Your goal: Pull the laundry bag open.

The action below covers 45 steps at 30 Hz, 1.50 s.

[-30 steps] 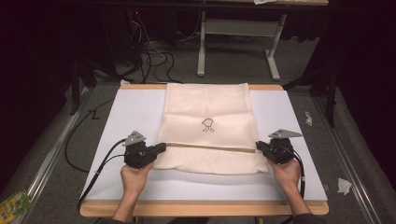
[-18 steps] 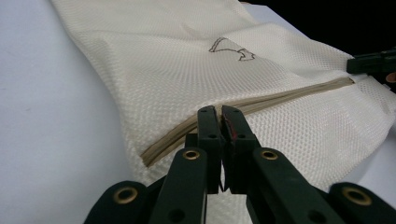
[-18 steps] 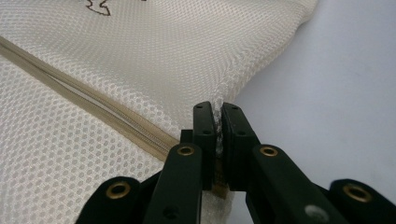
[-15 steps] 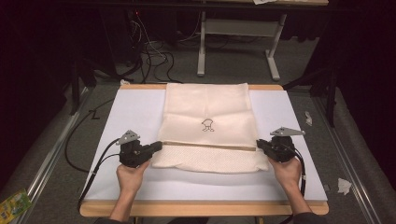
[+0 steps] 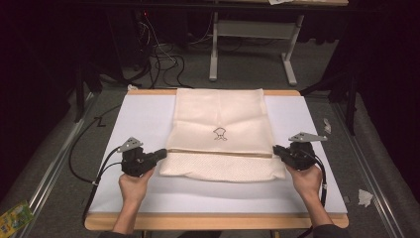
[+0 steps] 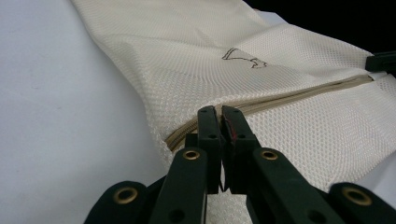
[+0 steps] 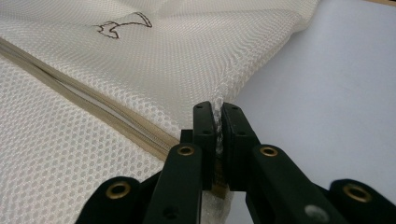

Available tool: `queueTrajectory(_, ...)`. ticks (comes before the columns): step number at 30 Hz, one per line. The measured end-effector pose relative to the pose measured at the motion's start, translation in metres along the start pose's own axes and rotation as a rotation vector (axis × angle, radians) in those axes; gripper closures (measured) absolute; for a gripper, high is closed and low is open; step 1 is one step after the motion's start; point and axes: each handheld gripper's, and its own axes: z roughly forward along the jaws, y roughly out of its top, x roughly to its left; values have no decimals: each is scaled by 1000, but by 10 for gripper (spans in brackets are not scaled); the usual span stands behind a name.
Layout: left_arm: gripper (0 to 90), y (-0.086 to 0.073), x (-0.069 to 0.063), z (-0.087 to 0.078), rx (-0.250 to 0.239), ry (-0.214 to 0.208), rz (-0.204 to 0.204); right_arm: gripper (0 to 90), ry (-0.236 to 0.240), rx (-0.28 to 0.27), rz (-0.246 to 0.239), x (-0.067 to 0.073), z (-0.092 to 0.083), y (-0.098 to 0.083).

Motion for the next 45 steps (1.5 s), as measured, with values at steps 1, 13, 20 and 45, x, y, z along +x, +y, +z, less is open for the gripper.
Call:
queueTrajectory(1, 876, 0, 0, 0, -2, 4, 1, 866, -2, 1, -2, 0, 0, 0)
queueTrajectory(13, 875, -2, 7, 0, 6, 11, -12, 866, -8, 3, 1, -1, 1, -1)
queueTrajectory(20, 875, -2, 10, -1, 17, 23, -15, 866, -14, 5, 7, -5, 1, -3)
queueTrajectory(45, 876, -12, 18, 5, 79, 83, -16, 870, -15, 19, 13, -5, 9, -6)
